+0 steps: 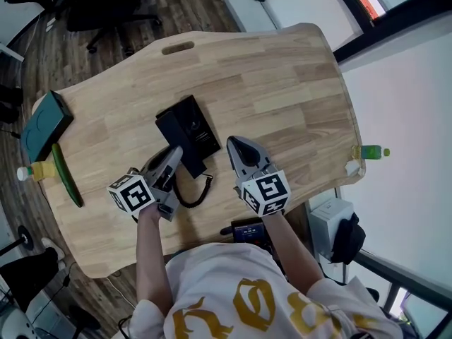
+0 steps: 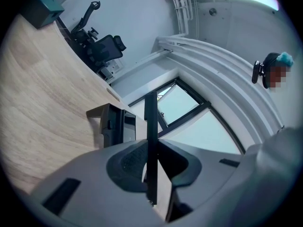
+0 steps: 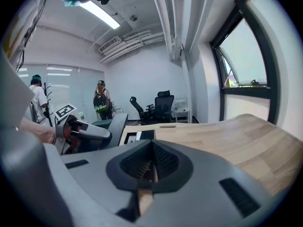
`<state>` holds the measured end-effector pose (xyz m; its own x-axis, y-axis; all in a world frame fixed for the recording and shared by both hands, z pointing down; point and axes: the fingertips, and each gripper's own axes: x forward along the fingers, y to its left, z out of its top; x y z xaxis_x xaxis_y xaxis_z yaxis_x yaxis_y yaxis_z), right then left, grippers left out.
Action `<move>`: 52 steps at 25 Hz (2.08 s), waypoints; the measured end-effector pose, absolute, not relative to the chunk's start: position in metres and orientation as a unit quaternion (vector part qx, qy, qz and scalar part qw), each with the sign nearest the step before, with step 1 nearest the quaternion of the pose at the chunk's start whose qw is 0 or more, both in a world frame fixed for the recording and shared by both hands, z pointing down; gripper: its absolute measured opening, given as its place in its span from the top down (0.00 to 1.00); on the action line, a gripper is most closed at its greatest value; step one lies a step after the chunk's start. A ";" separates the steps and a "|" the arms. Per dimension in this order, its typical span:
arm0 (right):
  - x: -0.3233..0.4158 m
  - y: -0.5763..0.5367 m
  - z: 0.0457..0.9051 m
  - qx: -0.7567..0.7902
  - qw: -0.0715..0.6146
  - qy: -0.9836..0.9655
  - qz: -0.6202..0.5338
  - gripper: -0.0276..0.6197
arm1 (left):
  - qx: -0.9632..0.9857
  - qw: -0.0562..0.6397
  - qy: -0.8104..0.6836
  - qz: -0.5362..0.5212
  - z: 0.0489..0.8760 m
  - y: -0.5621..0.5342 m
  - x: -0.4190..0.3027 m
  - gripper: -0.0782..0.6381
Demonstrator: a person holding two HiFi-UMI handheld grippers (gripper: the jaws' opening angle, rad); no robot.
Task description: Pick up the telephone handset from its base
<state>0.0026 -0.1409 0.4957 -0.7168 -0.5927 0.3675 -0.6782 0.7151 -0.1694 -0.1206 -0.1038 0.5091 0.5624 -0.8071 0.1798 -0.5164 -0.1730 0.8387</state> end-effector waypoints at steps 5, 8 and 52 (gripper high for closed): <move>0.006 -0.133 0.484 0.357 0.139 -0.914 0.134 0.95 | 0.759 0.457 -0.437 -0.155 0.496 -0.094 -0.120 0.79; 0.007 -0.127 0.476 0.363 0.134 -0.913 0.126 0.95 | 0.765 0.452 -0.432 -0.153 0.488 -0.088 -0.119 0.79; 0.010 -0.085 0.429 0.397 0.101 -0.908 0.090 0.95 | 0.814 0.407 -0.375 -0.177 0.428 -0.025 -0.106 0.79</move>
<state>0.0104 -0.0846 0.4290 -0.6642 -0.7029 0.2546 -0.7391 0.6685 -0.0824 -0.1058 -0.0247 0.4283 0.6556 -0.7549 0.0167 -0.4658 -0.3869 0.7959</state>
